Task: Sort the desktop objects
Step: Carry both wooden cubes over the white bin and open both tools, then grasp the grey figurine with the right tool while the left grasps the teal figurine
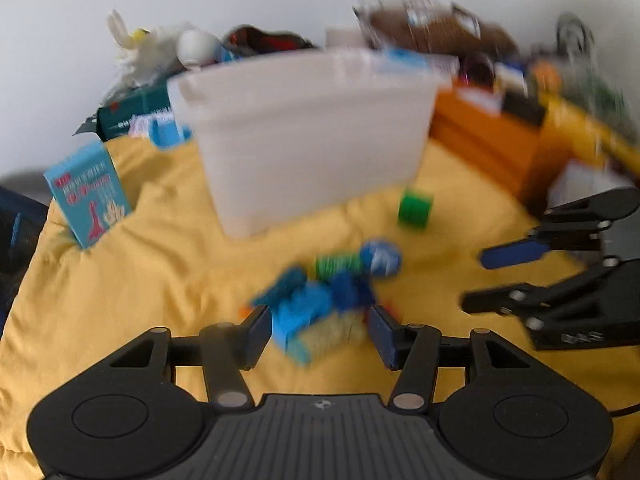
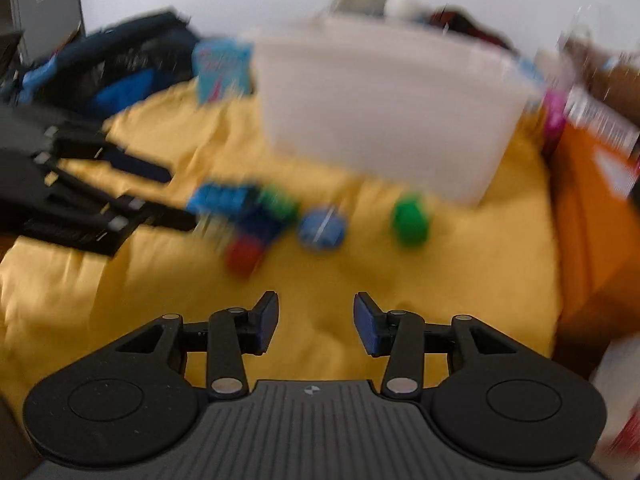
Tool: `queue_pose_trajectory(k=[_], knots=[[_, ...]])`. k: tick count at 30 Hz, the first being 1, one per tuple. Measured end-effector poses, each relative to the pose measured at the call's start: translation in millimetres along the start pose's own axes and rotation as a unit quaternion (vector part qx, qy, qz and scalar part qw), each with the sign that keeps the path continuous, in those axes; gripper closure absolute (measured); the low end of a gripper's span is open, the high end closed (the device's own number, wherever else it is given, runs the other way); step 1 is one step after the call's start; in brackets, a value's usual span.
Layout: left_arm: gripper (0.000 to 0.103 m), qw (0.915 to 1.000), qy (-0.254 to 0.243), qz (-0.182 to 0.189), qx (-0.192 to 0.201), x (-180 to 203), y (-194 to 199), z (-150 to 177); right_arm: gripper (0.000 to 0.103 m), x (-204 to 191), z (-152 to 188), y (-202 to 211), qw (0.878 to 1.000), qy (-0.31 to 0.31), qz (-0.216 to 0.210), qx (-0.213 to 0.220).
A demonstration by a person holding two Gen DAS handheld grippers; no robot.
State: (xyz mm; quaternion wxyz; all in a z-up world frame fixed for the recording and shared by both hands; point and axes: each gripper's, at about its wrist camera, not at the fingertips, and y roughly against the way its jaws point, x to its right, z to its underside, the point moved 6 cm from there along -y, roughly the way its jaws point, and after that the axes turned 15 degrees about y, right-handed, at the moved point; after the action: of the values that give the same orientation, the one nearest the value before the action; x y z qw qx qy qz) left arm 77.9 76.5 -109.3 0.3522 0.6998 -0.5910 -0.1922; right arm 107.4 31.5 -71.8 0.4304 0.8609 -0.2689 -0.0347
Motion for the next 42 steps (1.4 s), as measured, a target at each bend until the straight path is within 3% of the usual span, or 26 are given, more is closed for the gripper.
queue_pose_trajectory(k=[4,10,15,21,23,27,32,35,39,42], knots=[[0.048,0.9990,-0.036,0.004,-0.027,-7,-14,13,0.056,-18,12,-3,0.999,-0.018,-0.020,-0.018],[0.048,0.9940,-0.105,0.012,-0.026,0,-23,17,0.055,-31,5,-8,1.000,0.007,-0.025,-0.008],[0.048,0.9744,-0.222,0.029,-0.019,15,-34,14,0.051,-41,-3,-15,0.999,0.028,-0.016,-0.007],[0.048,0.9682,-0.247,0.040,-0.015,17,-36,11,0.048,-38,2,-16,1.000,0.016,-0.011,-0.012],[0.048,0.9710,-0.234,0.042,-0.021,18,-35,10,0.048,-32,1,-17,1.000,-0.004,-0.011,-0.006],[0.048,0.9784,-0.178,0.090,-0.055,20,-32,15,0.048,-24,-6,-13,1.000,-0.004,0.012,0.002],[0.049,0.9794,-0.156,0.116,-0.055,34,-26,27,0.047,-16,-3,1,0.999,-0.002,0.038,0.004],[0.049,0.9766,-0.138,0.153,-0.062,43,-17,33,0.047,-10,6,10,0.999,-0.021,0.040,0.002],[0.049,0.9844,-0.104,0.134,-0.047,25,-4,24,0.047,-10,16,11,0.999,-0.038,0.030,-0.008],[0.049,0.9919,-0.081,0.095,-0.021,0,2,2,0.048,-14,12,7,0.998,-0.062,0.008,-0.008]])
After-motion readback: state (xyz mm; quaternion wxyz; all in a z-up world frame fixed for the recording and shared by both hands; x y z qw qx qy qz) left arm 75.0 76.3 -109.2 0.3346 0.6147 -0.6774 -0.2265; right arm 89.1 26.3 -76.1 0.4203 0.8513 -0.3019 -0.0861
